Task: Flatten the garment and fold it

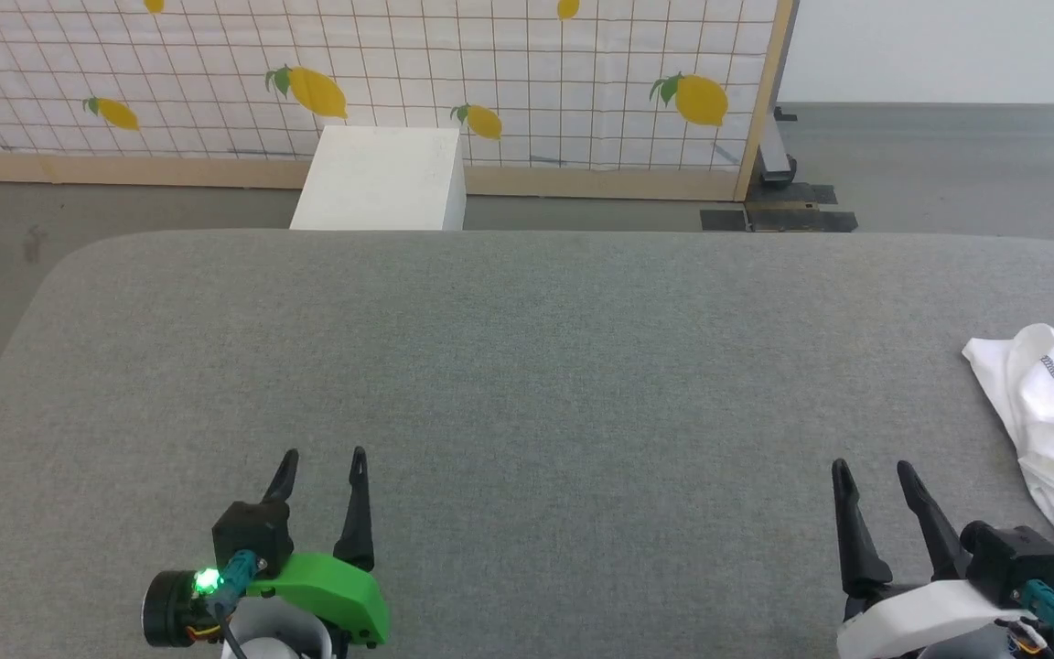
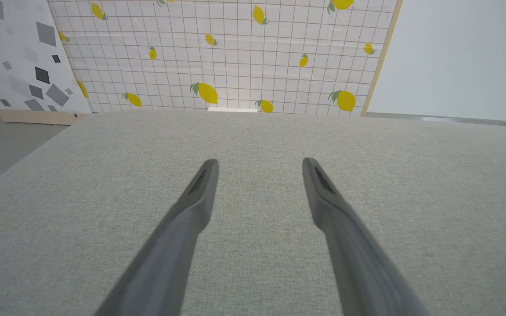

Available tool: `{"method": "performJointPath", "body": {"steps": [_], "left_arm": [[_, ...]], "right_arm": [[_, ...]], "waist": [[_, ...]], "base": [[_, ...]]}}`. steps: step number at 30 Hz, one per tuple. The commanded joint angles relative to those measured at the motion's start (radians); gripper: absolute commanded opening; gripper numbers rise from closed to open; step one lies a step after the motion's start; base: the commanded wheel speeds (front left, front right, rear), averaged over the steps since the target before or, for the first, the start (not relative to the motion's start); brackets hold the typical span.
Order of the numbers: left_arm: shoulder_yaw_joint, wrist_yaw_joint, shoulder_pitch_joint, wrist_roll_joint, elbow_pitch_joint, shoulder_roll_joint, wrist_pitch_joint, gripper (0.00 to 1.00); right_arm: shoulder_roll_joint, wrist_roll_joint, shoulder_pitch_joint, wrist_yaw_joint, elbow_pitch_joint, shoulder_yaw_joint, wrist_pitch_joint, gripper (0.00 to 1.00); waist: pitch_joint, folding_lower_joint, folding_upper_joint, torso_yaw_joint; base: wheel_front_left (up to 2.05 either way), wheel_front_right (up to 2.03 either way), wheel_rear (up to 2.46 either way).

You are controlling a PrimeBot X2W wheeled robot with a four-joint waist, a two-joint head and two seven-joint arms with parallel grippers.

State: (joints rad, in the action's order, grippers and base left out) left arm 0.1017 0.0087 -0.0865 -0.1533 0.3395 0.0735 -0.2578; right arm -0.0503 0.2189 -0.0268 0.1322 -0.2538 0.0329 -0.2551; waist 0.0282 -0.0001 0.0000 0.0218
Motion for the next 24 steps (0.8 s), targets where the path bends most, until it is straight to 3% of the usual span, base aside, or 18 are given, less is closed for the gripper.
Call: {"method": "performJointPath", "body": {"steps": [1, 8, 9, 24], "left_arm": [[0.001, 0.000, 0.000, 0.005, 0.001, 0.001, -0.003, 1.00], [0.002, 0.006, -0.003, 0.004, -0.009, 0.002, -0.004, 1.00], [0.003, 0.002, 0.000, 0.000, -0.005, 0.000, 0.000, 0.00], [-0.004, 0.001, 0.007, 0.012, -0.030, -0.002, 0.022, 0.00]], "right_arm": [[0.000, -0.001, -0.004, -0.002, -0.005, -0.002, 0.001, 1.00], [0.000, 0.003, 0.007, -0.002, -0.015, -0.008, -0.001, 1.00], [0.000, 0.000, 0.001, 0.000, -0.014, -0.006, 0.000, 0.00], [0.000, -0.017, 0.003, 0.000, 0.007, -0.007, 0.020, 0.00]], "waist": [[-0.001, 0.0001, 0.0000, 0.000], [-0.006, 0.0001, 0.0000, -0.002], [-0.006, 0.0001, 0.0000, -0.002], [-0.008, 0.0001, 0.0000, -0.003]], "base": [[0.00, 0.00, 0.00], [0.00, 0.00, 0.00], [0.00, 0.00, 0.00], [0.00, 0.00, 0.00]]}}
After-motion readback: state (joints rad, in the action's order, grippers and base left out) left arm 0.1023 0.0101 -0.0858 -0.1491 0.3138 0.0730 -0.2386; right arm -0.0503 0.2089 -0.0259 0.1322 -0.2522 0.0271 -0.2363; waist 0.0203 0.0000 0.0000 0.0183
